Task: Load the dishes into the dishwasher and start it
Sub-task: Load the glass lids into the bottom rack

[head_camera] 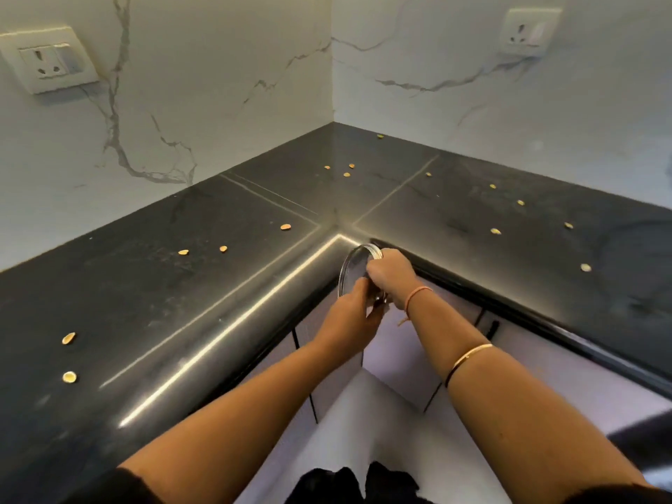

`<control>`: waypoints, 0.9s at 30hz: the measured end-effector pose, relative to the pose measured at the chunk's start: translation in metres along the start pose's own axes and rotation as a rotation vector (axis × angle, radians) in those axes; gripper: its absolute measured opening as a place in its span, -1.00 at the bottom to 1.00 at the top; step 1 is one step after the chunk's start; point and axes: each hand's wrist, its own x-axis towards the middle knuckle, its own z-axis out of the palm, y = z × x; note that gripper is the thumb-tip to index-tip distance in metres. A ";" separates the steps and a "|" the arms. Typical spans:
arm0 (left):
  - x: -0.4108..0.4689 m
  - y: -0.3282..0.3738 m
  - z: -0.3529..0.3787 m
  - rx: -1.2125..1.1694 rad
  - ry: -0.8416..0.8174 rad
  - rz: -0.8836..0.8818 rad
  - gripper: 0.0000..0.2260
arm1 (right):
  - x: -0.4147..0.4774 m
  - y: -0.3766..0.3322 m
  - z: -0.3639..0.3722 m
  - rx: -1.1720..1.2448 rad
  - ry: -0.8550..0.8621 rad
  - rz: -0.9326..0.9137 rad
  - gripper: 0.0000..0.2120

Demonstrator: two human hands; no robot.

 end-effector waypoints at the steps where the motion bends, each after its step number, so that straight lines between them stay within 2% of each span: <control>1: -0.014 0.001 0.003 0.026 -0.056 0.037 -0.71 | -0.015 0.010 0.001 0.013 0.052 0.024 -0.80; 4: -0.056 -0.004 0.007 0.072 -0.184 0.094 -0.73 | -0.062 0.039 0.007 0.078 0.174 0.095 -0.79; 6: -0.085 -0.012 0.011 0.055 -0.210 0.105 -0.74 | -0.096 0.056 0.013 0.097 0.228 0.150 -0.77; 10: -0.136 -0.021 0.028 -0.020 -0.281 0.029 -0.75 | -0.164 0.091 0.018 0.141 0.289 0.230 -0.77; 13: -0.160 -0.018 0.052 -0.010 -0.350 0.058 -0.79 | -0.208 0.120 0.013 0.174 0.318 0.292 -0.78; 17: -0.186 0.000 0.086 -0.036 -0.394 0.126 -0.88 | -0.255 0.161 0.001 0.193 0.412 0.393 -0.79; 27: -0.254 0.053 0.169 -0.055 -0.586 0.175 -0.89 | -0.369 0.264 -0.065 0.138 0.555 0.599 -0.71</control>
